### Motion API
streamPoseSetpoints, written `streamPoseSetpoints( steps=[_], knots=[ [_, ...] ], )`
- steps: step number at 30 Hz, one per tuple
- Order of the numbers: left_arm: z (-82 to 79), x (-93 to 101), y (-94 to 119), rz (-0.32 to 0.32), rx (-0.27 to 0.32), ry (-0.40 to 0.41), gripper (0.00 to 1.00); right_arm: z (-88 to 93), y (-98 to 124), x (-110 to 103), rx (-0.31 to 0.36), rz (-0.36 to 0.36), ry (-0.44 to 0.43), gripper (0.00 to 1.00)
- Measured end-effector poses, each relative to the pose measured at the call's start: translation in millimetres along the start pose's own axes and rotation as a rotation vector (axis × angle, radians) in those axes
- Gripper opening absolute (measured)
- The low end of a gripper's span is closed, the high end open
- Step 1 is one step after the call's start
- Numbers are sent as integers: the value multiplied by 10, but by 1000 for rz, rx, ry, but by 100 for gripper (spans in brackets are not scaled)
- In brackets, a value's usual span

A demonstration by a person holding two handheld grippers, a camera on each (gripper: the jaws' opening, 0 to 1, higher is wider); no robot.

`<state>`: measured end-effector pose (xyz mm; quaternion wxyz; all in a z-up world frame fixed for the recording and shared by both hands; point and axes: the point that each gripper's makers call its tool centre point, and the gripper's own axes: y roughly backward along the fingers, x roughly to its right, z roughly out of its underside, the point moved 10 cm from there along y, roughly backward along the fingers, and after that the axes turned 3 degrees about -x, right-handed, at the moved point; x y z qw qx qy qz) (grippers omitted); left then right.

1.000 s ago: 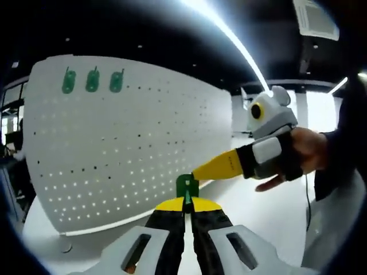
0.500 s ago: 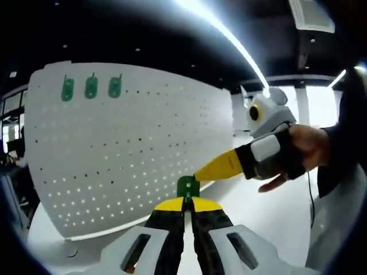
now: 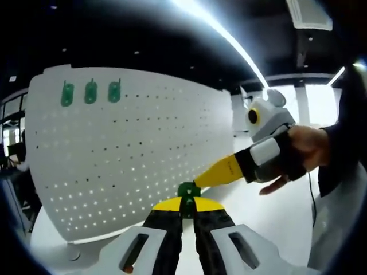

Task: Insert the hook assembly into the mounting plate slot until the hook locks in place.

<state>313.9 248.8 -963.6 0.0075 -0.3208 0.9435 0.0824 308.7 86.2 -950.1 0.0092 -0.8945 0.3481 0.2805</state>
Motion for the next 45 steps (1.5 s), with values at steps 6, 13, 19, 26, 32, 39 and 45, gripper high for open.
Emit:
streamPoseSetpoints(
  steps=[6, 13, 19, 26, 32, 39, 45],
  knots=[
    [-1, 7, -1, 6, -1, -8, 4, 2, -2, 2, -7, 2, 11, 0],
    [6, 1, 8, 9, -4, 13, 3, 5, -4, -13, -11, -4, 15, 0],
    [8, 5, 10, 8, -6, 27, 3, 5, -2, -18, -12, -2, 18, 0],
    [6, -79, 58, -41, -4, 59, 3, -43, 23, -26, -14, 55, 137, 2],
    [-4, -145, 101, -76, 3, 83, 3, -94, 39, -36, -36, 111, 287, 6],
    [-11, -182, 133, -96, 5, 94, 3, -112, 40, -79, -51, 137, 382, 10],
    [-28, -213, 165, -110, 13, 105, 3, -138, 78, -109, -53, 156, 462, 16]
  ],
)
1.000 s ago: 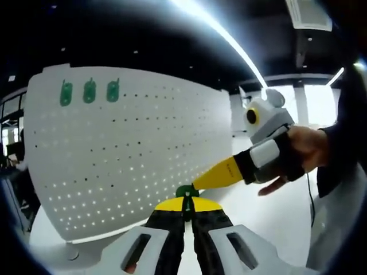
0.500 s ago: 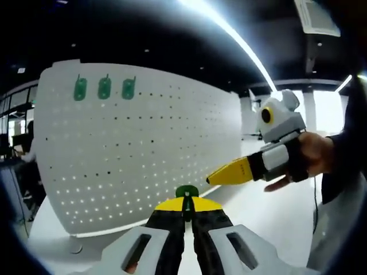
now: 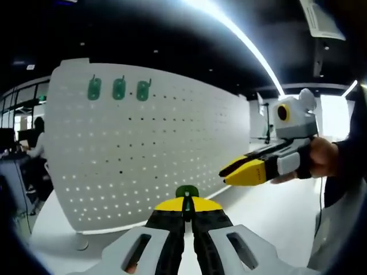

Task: Insert the hook assembly into the mounting plate slot until the hook locks in place.

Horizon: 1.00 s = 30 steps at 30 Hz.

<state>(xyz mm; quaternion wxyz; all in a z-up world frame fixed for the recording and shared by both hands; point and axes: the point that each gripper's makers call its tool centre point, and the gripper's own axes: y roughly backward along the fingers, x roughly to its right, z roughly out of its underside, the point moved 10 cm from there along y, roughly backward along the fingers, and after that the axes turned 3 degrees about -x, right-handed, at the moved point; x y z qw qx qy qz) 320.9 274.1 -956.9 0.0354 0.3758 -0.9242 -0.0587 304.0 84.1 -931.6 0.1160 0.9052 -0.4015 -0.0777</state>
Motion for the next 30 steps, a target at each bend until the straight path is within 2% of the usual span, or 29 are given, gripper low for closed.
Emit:
streamPoseSetpoints(
  steps=[3, 11, 18, 23, 30],
  knots=[
    [-9, -5, 8, -3, 5, 4, 3, -16, 37, -1, -1, 23, 60, 18],
    [-19, -16, 19, -7, 10, 9, 3, -53, 189, -50, 12, 56, 129, 21],
    [-20, -54, 46, -24, 13, 14, 3, -126, 353, -206, 61, 70, 203, 22],
    [-32, -103, 104, -54, 20, 23, 3, -123, 389, -297, 72, 55, 230, 22],
    [-101, -150, 203, -114, 33, 25, 3, -151, 374, -288, 75, 48, 258, 23]
  ],
)
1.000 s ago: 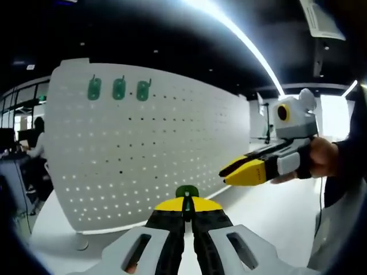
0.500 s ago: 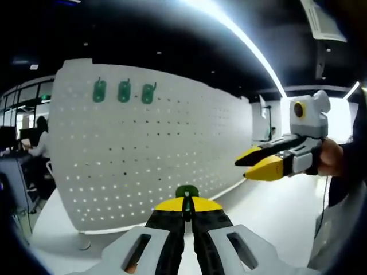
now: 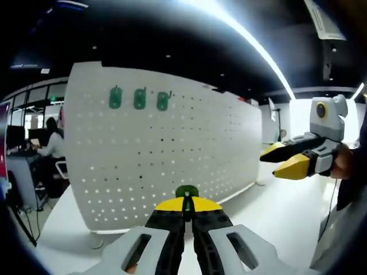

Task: Insert the hook assembly into the mounting plate slot until the hook locks in place.

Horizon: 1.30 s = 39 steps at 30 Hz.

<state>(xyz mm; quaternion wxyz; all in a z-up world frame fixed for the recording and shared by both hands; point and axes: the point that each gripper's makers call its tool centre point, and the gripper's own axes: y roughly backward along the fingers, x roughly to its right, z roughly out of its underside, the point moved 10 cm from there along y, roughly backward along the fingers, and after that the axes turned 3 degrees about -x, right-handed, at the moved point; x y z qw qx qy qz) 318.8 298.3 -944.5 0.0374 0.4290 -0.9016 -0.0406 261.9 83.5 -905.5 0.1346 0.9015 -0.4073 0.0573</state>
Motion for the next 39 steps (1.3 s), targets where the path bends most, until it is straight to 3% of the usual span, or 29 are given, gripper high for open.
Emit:
streamPoseSetpoints(
  steps=[4, 8, 20, 28, 39],
  knots=[
    [-112, -43, 63, -38, 14, -5, 3, -50, 11, -9, 17, -9, 4, 23],
    [-289, -90, 111, -70, 25, -62, 3, -98, 27, -23, 29, -13, 21, 24],
    [-594, -290, 169, -164, 69, -68, 3, -253, 122, 2, 87, -8, 12, 25],
    [-816, -428, 130, -226, 94, -88, 3, -317, 198, 54, 115, 7, -3, 25],
    [-1256, -695, -22, -328, 161, -129, 3, -307, 187, 52, 112, -12, -27, 26]
  ],
)
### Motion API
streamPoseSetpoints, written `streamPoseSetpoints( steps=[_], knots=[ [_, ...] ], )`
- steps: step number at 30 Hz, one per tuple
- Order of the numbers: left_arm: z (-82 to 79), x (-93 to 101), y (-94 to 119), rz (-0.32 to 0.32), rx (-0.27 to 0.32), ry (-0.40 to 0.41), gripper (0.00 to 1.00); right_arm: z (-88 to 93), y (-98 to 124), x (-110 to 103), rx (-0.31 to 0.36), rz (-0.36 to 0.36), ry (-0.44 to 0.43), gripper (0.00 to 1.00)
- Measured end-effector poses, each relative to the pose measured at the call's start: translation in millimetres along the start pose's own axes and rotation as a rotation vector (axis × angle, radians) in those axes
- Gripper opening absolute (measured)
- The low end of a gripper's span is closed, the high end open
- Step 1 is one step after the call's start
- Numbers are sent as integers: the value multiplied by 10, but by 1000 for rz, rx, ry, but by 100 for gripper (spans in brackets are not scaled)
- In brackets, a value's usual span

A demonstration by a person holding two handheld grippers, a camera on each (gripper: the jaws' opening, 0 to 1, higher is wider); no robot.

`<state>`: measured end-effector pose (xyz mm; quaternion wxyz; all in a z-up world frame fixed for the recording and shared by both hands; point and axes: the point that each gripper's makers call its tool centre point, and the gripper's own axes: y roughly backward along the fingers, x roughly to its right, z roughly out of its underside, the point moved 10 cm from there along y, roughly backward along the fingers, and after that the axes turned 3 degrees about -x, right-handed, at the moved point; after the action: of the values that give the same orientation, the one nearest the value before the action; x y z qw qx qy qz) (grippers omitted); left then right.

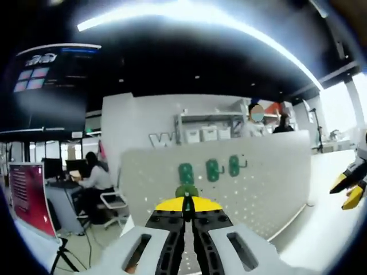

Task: Insert the hook assembly into the mounting plate slot until the hook locks in place.

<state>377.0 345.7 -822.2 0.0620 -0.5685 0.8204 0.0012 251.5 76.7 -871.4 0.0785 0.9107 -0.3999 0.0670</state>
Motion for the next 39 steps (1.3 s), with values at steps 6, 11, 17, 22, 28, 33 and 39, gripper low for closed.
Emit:
streamPoseSetpoints(
  steps=[6, 11, 17, 22, 28, 33, 39],
  knots=[
    [-85, -136, -178, -32, 15, -14, 3, 53, -29, -6, -18, -10, -20, 26],
    [-114, -236, -302, -56, 25, -21, 3, 83, -35, -10, -33, -11, -29, 26],
    [-134, -324, -434, -75, 30, -29, 3, 119, -49, 22, -47, -5, -41, 26],
    [-124, -359, -517, -82, 17, -51, 3, 127, -53, 33, -50, 2, -46, 26],
    [-75, -350, -584, -85, -1, -59, 3, 149, -64, 29, -59, 2, -53, 26],
    [-62, -349, -614, -91, -4, -50, 3, 158, -67, 32, -63, 1, -56, 26],
    [-68, -357, -665, -100, -5, -52, 3, 164, -64, 48, -63, 6, -62, 26]
  ],
)
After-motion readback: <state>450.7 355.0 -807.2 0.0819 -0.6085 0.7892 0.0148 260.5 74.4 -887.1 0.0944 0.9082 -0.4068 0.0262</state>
